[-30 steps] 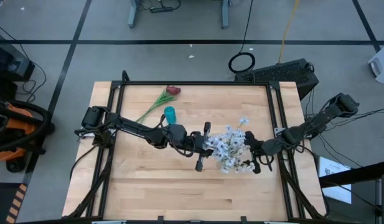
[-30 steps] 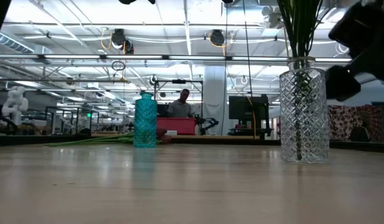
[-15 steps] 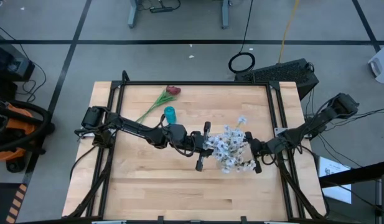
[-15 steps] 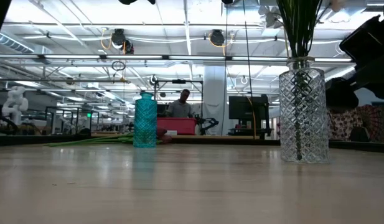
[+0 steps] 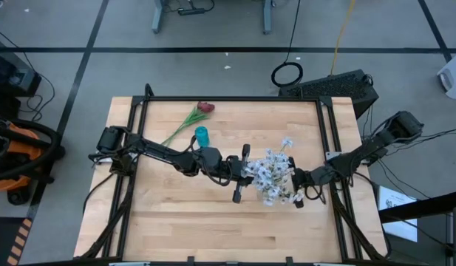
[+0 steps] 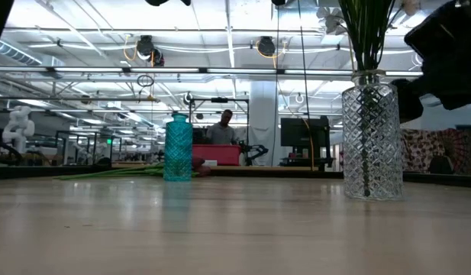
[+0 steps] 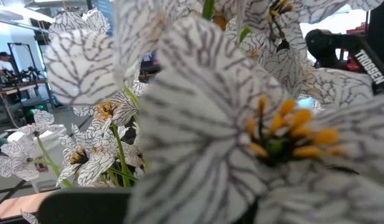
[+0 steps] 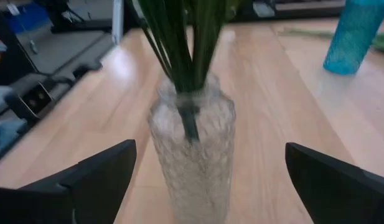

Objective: Sort flowers into vase by color
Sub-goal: Put the white flowers into the transparent vase

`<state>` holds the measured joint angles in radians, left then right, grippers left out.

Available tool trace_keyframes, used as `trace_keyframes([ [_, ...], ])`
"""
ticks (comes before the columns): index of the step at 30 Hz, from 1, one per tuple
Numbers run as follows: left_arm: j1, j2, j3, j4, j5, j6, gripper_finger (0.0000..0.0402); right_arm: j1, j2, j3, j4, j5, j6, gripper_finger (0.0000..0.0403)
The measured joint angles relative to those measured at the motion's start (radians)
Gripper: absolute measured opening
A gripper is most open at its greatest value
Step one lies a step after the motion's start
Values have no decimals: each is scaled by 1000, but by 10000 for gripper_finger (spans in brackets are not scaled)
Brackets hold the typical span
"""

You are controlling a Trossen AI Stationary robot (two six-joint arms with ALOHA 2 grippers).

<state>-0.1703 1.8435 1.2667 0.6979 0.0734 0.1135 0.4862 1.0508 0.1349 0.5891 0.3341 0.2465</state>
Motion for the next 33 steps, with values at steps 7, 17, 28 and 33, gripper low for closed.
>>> trace_keyframes([
  [7,0,0,0,0,0,0,21,0,124,0,141,5,20,400],
  [17,0,0,0,0,0,0,21,0,274,1,326,1,-2,400],
  [28,0,0,0,0,0,2,21,0,384,93,343,2,-82,400],
  [33,0,0,0,0,0,3,21,0,414,108,341,4,-109,392],
])
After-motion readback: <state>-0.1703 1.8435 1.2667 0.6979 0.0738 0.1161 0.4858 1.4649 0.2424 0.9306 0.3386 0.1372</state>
